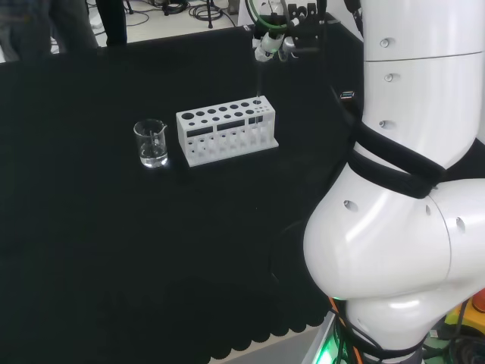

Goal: Take the glass rod from the white test tube rack.

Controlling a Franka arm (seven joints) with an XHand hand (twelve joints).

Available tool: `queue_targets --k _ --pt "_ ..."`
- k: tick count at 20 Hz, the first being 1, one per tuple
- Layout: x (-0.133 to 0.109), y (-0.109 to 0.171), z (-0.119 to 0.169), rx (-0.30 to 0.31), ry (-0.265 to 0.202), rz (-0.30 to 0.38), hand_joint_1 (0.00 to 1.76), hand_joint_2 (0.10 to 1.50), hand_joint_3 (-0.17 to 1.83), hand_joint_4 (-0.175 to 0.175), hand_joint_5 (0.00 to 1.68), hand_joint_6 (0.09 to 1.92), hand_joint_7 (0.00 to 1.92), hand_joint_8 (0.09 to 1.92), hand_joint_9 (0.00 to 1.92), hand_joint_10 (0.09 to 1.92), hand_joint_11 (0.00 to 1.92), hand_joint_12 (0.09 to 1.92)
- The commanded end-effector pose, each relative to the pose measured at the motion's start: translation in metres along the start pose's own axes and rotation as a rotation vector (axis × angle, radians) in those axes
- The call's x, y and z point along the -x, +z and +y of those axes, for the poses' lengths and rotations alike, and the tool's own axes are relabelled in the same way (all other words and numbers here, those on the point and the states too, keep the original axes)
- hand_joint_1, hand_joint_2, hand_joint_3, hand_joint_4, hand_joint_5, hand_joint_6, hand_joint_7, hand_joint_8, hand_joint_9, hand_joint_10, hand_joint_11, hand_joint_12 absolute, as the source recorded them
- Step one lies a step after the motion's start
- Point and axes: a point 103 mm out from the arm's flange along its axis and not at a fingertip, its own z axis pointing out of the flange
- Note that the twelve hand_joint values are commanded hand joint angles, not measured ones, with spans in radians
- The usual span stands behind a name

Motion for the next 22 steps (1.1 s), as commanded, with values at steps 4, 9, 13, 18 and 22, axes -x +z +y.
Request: queue_targets --k 4,9,13,18,22 --pt "-0.009 0.002 0.004 0.033 -0.043 0.042 1.08 1.1 -0.17 -0.124 0.64 0.79 0.71 0.8 1.54 0.42 1.76 0.59" --pt "-0.012 0.0 0.005 0.104 -0.049 0.078 1.14 1.11 -0.17 -0.172 0.76 0.75 0.82 0.81 1.63 0.39 1.83 0.52" --pt "-0.014 -0.006 0.006 0.157 -0.057 0.114 1.17 1.13 -0.09 -0.175 0.97 0.92 0.96 0.87 1.68 0.39 1.87 0.45" --pt "-0.02 -0.006 0.004 0.205 -0.063 0.137 1.22 1.1 -0.07 -0.154 1.08 0.79 1.1 0.94 1.63 0.51 1.77 0.43" --pt "-0.027 -0.014 -0.002 0.282 -0.066 0.132 1.3 1.11 -0.17 -0.17 1.19 0.5 1.19 0.93 1.6 0.61 1.72 0.46"
